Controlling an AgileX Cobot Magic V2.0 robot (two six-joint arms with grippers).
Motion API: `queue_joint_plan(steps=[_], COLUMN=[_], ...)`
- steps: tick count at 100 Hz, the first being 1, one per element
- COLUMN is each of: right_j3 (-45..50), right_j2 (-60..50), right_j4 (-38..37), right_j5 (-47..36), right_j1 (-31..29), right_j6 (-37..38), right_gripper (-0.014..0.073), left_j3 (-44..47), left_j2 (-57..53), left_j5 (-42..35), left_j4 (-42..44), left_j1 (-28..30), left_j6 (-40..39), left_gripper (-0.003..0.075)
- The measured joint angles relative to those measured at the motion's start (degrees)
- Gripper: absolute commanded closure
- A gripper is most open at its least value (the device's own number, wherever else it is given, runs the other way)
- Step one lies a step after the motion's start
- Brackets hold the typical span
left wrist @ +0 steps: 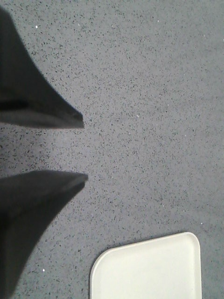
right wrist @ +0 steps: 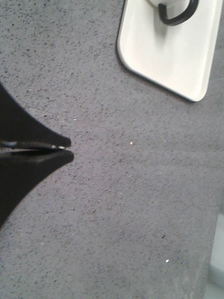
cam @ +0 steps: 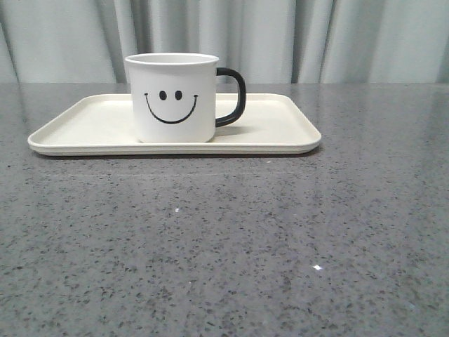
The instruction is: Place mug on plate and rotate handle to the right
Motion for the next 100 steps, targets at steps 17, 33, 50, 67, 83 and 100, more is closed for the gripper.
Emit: queue_joint_plan(steps=[17, 33, 50, 67, 83, 100], right_j3=[0.00, 0.00, 0.00, 0.00, 0.00, 0.00], right_j2=[0.00, 0.00, 0.00, 0.00, 0.00, 0.00], right_j4=[0.00, 0.00, 0.00, 0.00, 0.00, -0.09], right_j5=[-1.26, -1.37, -1.37, -1.40, -1.40, -1.40], right_j1=[0.00, 0.00, 0.00, 0.00, 0.00, 0.00], right_j6=[0.04, 0.04, 0.04, 0.13, 0.26, 0.26], right_gripper=[0.0661, 0.0661, 0.0661, 0.0661, 0.0661, 0.0661], left_j3=[0.00, 0.00, 0.00, 0.00, 0.00, 0.00], left_j2=[0.00, 0.00, 0.00, 0.00, 0.00, 0.00], left_j5=[0.00, 0.00, 0.00, 0.00, 0.00, 0.00], left_j4=[0.00, 0.00, 0.00, 0.00, 0.00, 0.00], left_j1=[0.00, 0.00, 0.00, 0.00, 0.00, 0.00], left_j6=[0.00, 0.00, 0.00, 0.00, 0.00, 0.00], left_gripper=[0.0740, 0.0740, 0.0740, 0.0740, 0.0740, 0.0740])
